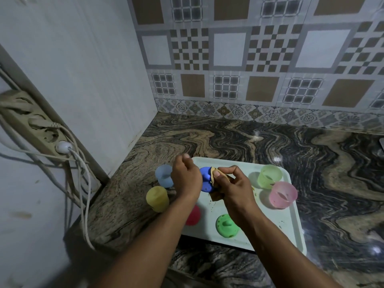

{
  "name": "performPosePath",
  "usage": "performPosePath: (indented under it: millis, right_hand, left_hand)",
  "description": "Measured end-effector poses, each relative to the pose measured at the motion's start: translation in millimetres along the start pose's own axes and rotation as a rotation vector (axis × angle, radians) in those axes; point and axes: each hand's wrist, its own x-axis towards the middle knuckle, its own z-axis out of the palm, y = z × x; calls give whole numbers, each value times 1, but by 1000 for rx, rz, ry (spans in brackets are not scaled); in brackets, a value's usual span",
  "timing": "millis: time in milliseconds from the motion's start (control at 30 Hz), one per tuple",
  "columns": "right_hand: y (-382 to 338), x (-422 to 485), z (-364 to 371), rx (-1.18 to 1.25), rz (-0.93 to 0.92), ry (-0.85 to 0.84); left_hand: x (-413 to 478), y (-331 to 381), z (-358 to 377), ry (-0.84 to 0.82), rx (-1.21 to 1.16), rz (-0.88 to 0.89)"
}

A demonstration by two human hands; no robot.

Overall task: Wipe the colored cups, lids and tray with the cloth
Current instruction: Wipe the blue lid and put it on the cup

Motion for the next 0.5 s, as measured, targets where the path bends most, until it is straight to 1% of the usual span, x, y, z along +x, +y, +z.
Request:
performPosePath:
  millis: [100,133,167,200,233,267,300,333,400,433,467,500]
  right_hand:
    - [-20,10,-7,-61,47,-137]
    - [-27,13,-8,-69,70,-192]
    - [-34,15,-8,-65,84,-234]
    - [-39,16,-6,-46,90,-258]
    - [-42,17,-3,-14,89,-259]
    - [-42,16,1,28,84,-234]
    - [-40,14,6,80,79,-189]
    - [-34,11,11,144,78,-137]
    - [-19,3,21,283,106,-52]
    - [-12,1,22,318,126,-17]
    - [-9,0,21,313,146,7]
    - [-9,1,19,271,162,6]
  left_hand:
    - [18,6,-11,-386,38,15]
    - [23,12,-15,-464,72,58]
    - [28,17,-16,-498,114,123]
    - [30,23,-17,-484,149,202]
    - [29,29,-15,-422,156,274]
    - [26,34,-12,-330,127,313]
    - [23,37,-8,-217,69,307]
    - [19,38,-5,-99,-7,260]
    - [10,34,0,90,-159,79]
    - [5,29,2,121,-196,-14]
    - [3,24,2,83,-182,-74]
    - [4,18,1,-11,-129,-94]
